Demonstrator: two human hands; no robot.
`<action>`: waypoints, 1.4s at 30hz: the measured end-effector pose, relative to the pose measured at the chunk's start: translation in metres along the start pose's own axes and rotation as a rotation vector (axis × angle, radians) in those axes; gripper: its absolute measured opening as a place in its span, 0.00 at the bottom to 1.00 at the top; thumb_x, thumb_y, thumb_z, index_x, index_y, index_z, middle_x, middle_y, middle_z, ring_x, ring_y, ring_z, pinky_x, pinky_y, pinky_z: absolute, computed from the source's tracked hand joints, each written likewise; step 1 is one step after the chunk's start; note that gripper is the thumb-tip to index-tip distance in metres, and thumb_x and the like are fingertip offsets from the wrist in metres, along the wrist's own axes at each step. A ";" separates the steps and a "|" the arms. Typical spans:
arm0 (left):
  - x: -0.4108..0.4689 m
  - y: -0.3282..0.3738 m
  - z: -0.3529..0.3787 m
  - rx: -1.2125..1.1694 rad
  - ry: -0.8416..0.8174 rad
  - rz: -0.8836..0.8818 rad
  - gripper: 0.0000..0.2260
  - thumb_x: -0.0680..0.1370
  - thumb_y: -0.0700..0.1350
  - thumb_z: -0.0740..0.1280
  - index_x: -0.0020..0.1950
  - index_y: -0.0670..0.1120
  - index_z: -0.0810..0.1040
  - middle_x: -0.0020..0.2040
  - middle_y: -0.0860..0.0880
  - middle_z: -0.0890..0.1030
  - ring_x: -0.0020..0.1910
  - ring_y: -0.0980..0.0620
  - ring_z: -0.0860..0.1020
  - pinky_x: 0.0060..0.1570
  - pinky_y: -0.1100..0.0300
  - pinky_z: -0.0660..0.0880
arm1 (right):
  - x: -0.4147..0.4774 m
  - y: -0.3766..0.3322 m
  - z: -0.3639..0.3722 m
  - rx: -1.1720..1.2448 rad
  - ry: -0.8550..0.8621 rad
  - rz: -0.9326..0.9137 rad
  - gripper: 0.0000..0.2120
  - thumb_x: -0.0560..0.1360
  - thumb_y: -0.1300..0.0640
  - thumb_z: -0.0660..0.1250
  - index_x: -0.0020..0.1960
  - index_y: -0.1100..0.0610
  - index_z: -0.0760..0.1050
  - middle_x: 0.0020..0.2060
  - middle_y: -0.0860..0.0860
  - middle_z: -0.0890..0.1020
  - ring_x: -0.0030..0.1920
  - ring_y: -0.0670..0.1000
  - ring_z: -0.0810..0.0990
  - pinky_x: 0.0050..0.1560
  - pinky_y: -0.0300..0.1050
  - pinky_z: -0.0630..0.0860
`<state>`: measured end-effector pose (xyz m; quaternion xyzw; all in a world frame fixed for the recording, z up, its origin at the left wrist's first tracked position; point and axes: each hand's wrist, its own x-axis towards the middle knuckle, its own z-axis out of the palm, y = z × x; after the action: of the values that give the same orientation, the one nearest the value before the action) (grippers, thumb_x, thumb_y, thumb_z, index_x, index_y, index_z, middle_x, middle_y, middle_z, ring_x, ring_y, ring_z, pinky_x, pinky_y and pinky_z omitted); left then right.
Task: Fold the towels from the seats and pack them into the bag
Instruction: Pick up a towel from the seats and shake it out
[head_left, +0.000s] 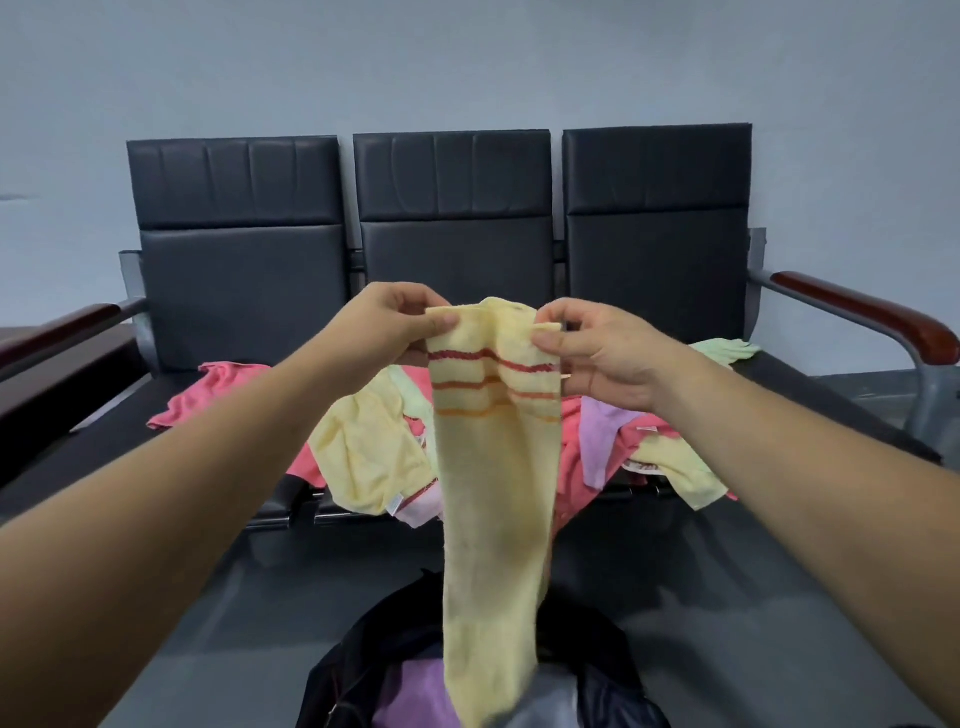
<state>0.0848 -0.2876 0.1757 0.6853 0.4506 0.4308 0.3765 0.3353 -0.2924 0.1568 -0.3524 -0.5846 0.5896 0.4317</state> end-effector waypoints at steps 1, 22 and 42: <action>0.001 -0.002 0.004 -0.007 -0.003 -0.006 0.06 0.79 0.42 0.71 0.51 0.40 0.83 0.43 0.44 0.86 0.44 0.47 0.85 0.49 0.52 0.83 | 0.001 0.003 0.006 -0.001 -0.016 0.026 0.05 0.79 0.65 0.66 0.48 0.56 0.73 0.37 0.52 0.81 0.37 0.51 0.81 0.43 0.53 0.82; -0.041 -0.106 0.054 -0.788 -0.310 -0.322 0.14 0.74 0.42 0.70 0.58 0.39 0.81 0.49 0.42 0.86 0.46 0.47 0.86 0.42 0.55 0.83 | 0.031 0.080 -0.012 0.336 0.177 0.237 0.14 0.76 0.63 0.69 0.61 0.62 0.77 0.50 0.55 0.85 0.48 0.51 0.86 0.48 0.47 0.84; -0.009 -0.141 0.067 -0.392 -0.357 -0.435 0.13 0.80 0.38 0.66 0.61 0.33 0.79 0.60 0.41 0.83 0.60 0.47 0.82 0.63 0.56 0.77 | 0.049 0.105 -0.013 0.494 0.249 0.298 0.04 0.76 0.62 0.71 0.50 0.62 0.80 0.44 0.56 0.86 0.45 0.53 0.87 0.44 0.50 0.85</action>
<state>0.1039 -0.2604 0.0228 0.5523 0.4218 0.2923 0.6569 0.3189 -0.2362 0.0558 -0.3881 -0.3079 0.7231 0.4813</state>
